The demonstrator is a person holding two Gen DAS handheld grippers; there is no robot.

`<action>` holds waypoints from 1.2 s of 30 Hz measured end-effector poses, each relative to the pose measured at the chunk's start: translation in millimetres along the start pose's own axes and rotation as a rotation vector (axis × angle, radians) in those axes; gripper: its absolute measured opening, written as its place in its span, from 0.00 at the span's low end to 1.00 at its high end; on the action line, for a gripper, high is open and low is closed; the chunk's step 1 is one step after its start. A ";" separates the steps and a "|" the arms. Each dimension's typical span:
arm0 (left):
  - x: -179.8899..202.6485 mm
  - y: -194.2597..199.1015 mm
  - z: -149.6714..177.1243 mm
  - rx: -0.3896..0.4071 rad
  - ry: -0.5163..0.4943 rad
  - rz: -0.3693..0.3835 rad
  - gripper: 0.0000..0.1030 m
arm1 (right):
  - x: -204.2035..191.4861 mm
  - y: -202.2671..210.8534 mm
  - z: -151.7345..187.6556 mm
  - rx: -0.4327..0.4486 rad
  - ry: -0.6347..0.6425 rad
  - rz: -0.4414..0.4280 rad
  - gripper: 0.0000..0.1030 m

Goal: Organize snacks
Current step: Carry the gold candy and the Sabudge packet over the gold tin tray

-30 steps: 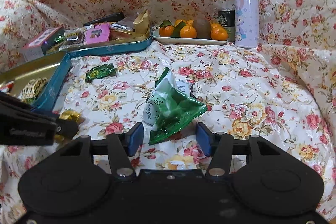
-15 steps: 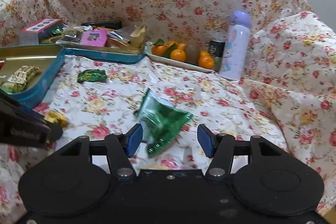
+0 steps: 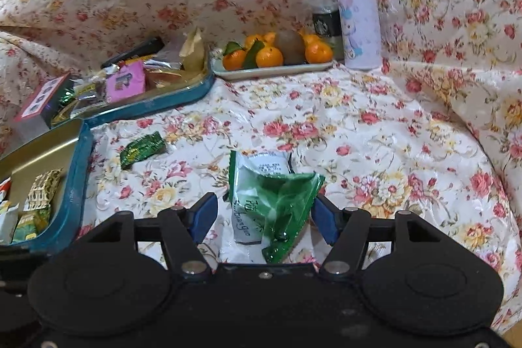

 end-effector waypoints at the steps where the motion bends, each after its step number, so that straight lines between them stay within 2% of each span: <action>1: -0.1 0.1 -0.1 0.000 0.001 0.000 0.28 | 0.8 -0.4 1.4 -0.004 -0.004 0.005 0.62; 2: 0.1 0.4 0.1 0.001 0.001 0.000 0.28 | 1.6 -0.5 3.1 -0.006 -0.007 0.011 0.61; 4: 0.1 0.4 0.0 0.001 -0.002 -0.001 0.28 | 4.3 0.6 6.5 -0.011 -0.020 0.011 0.48; 8: 0.8 0.4 -0.6 0.006 -0.008 -0.005 0.28 | 9.7 5.4 10.3 -0.015 -0.055 -0.002 0.41; 25: -3.0 12.9 6.5 0.005 0.035 0.020 0.25 | 18.1 45.3 18.7 0.024 -0.084 -0.041 0.41; 36: -20.9 58.6 16.5 0.072 -0.010 -0.004 0.25 | -12.5 68.0 20.3 0.035 -0.033 -0.115 0.41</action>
Point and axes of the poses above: each gripper's, at about its wrist camera, not at the fingertips, and y roughly against the way its jaws point, x to its right, z to its underside, the point moved 10 cm from there along -y, roughly the way its jaws point, and after that the axes turned 6 degrees about y, right-handed, at the moved point
